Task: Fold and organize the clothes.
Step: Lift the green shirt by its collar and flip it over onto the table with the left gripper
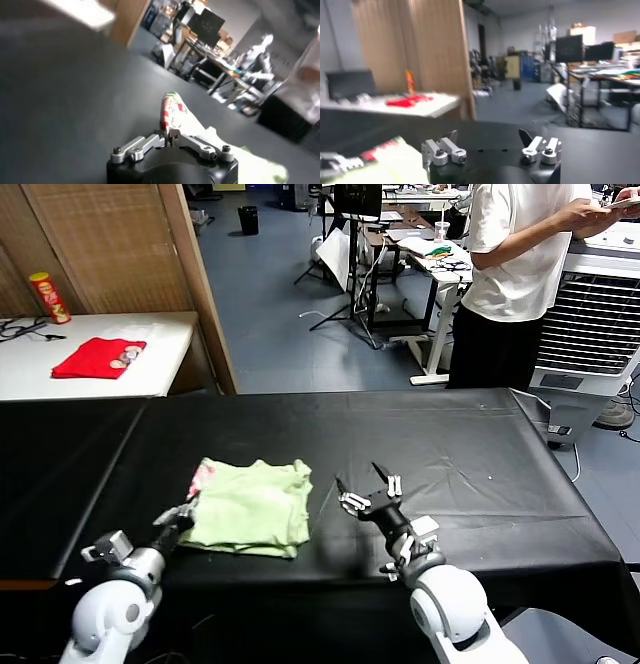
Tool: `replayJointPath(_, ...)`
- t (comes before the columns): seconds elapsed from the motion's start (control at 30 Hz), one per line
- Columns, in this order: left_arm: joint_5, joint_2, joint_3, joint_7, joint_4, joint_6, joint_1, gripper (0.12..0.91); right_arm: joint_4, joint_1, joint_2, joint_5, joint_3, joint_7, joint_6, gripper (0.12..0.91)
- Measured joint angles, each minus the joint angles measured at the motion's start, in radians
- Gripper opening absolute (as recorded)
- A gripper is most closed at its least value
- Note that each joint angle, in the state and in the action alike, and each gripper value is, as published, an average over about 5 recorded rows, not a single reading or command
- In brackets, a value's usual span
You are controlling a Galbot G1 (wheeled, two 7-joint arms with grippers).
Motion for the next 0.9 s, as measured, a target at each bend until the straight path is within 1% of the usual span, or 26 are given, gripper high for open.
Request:
replayJointPath(0.1,0.143,0.047,-0.029,0.005,-0.006,-0.025,0.019,0.15,0.01,-0.016,0.001,-0.03,0.015,0.002,-0.007,0.798)
replayJointPath(0.2,0.248,0.11,-0.07,0.013,-0.007,-0.049,0.042,0.15,0.017,-0.028,0.001,-0.043,0.022,0.002,-0.013,0.798)
replayJointPath(0.33,0.337,0.21,-0.138,0.016,-0.01,-0.072,0.075,0.15,0.019,-0.034,0.002,-0.048,0.025,0.002,-0.016,0.798)
replayJointPath(0.43,0.393,0.276,-0.191,0.012,-0.027,-0.081,0.098,0.15,0.018,-0.034,0.008,-0.05,0.024,0.002,-0.017,0.798)
replayJointPath(0.5,0.431,0.304,-0.218,0.006,-0.049,-0.082,0.11,0.15,0.017,-0.035,0.012,-0.053,0.022,0.001,-0.017,0.798)
replayJointPath(0.57,0.46,0.316,-0.231,-0.001,-0.079,-0.073,0.116,0.15,0.014,-0.037,0.014,-0.056,0.021,0.001,-0.018,0.798)
replayJointPath(0.63,0.47,0.313,-0.227,-0.009,-0.117,-0.053,0.116,0.15,0.013,-0.04,0.015,-0.06,0.022,0.0,-0.018,0.798)
replayJointPath(0.73,0.437,0.288,-0.194,-0.023,-0.182,-0.015,0.109,0.15,0.012,-0.048,0.015,-0.067,0.025,-0.001,-0.018,0.798)
replayJointPath(0.83,0.356,0.243,-0.126,-0.041,-0.235,0.017,0.094,0.15,0.011,-0.056,0.015,-0.071,0.032,-0.003,-0.018,0.798)
replayJointPath(0.9,0.291,0.203,-0.063,-0.057,-0.254,0.035,0.079,0.15,0.01,-0.061,0.017,-0.072,0.037,-0.003,-0.018,0.798)
